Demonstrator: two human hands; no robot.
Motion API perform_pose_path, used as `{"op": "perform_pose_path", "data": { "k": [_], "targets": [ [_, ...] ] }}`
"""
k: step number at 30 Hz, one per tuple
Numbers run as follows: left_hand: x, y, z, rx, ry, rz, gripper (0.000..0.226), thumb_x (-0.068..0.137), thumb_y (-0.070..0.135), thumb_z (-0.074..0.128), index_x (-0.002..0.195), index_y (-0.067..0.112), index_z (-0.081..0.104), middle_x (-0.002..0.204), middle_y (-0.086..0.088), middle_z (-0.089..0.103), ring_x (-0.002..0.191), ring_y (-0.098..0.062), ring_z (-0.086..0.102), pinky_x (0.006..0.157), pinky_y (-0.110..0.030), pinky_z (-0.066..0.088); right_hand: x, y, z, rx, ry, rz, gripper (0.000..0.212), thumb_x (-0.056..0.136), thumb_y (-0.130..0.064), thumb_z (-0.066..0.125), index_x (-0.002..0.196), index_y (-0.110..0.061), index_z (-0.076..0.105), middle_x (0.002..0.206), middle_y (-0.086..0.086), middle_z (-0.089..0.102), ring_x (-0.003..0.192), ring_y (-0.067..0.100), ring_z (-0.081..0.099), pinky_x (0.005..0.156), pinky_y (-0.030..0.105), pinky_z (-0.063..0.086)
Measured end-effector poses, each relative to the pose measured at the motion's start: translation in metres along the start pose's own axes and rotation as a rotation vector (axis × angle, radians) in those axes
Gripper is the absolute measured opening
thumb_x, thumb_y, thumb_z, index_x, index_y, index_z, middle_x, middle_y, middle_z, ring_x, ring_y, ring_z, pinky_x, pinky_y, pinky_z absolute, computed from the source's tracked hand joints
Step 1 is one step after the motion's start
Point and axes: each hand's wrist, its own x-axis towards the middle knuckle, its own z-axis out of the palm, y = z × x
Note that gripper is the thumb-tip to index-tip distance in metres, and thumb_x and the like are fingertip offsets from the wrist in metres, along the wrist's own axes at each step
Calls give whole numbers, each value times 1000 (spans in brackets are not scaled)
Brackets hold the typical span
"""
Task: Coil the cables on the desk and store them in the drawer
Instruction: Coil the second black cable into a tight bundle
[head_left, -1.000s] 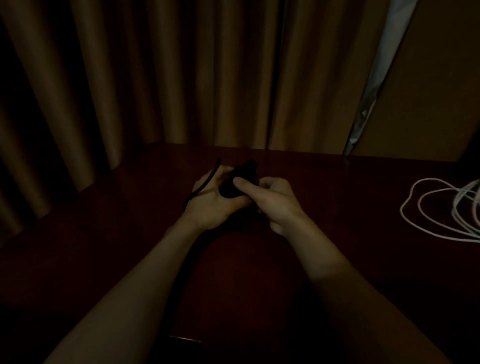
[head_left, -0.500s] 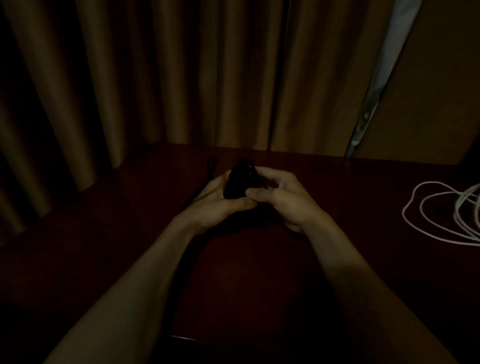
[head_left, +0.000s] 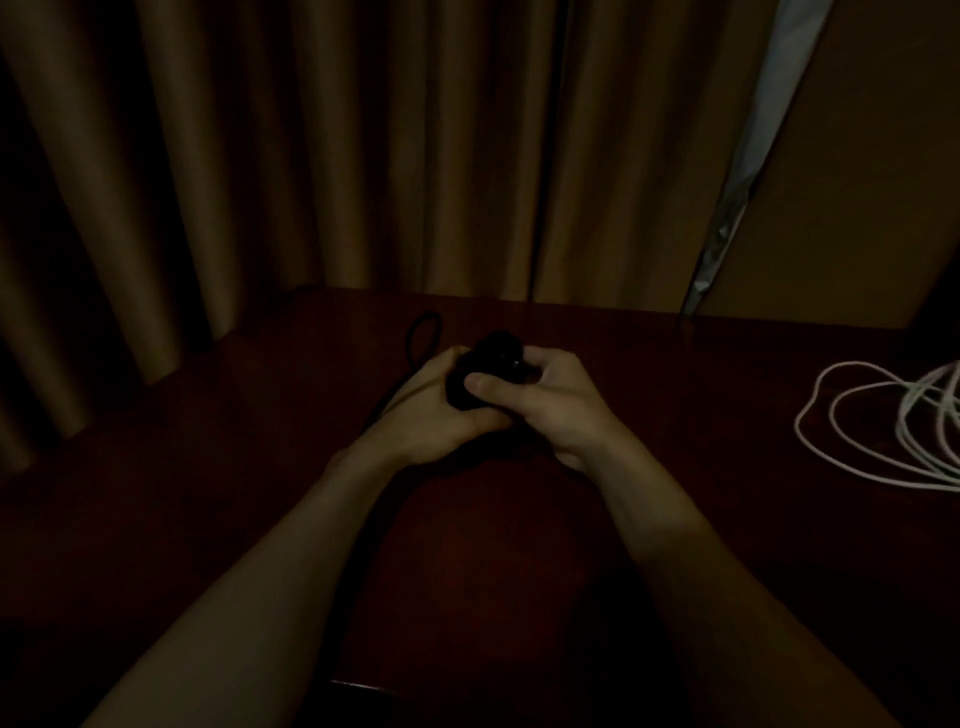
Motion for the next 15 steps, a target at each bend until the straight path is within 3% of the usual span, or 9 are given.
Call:
{"op": "perform_pose_path", "data": {
  "k": [3, 6, 9, 12, 15],
  "targets": [
    [-1, 1, -4, 29, -77, 29, 32, 89, 40, 79, 113, 43, 59, 116, 16, 61, 100, 6, 62, 83, -24, 53, -1, -3, -5, -40, 39, -23, 29, 81, -9, 86, 105, -18, 73, 102, -1, 76, 91, 10, 76, 76, 27, 62],
    [0, -2, -7, -37, -65, 6, 47, 88, 41, 80, 129, 40, 57, 124, 20, 62, 109, 5, 62, 96, -32, 55, 0, -3, -6, -24, 71, -25, 39, 79, -7, 87, 113, -17, 72, 110, 3, 74, 95, 14, 75, 76, 30, 63],
    [1, -6, -4, -42, -5, 27, 64, 77, 55, 83, 134, 43, 56, 130, 21, 60, 116, 4, 61, 98, -32, 55, 2, 0, -6, 69, 92, 18, 46, 81, -5, 85, 122, -16, 68, 114, 5, 74, 97, 17, 75, 74, 29, 60],
    [-1, -3, -3, -73, 86, 20, 69, 76, 50, 88, 135, 42, 55, 124, 27, 60, 107, 15, 59, 92, -24, 54, 4, 2, -3, 104, 111, 54, 40, 85, -15, 84, 122, -14, 67, 114, 6, 76, 91, 16, 73, 66, 25, 53],
    [0, -3, -2, -35, 143, 58, 58, 78, 39, 89, 120, 43, 49, 113, 15, 63, 91, 7, 65, 79, -29, 58, 5, 3, 2, 63, 113, 68, 36, 87, -22, 82, 118, -10, 68, 106, 2, 77, 82, 4, 73, 59, 15, 49]
  ]
}}
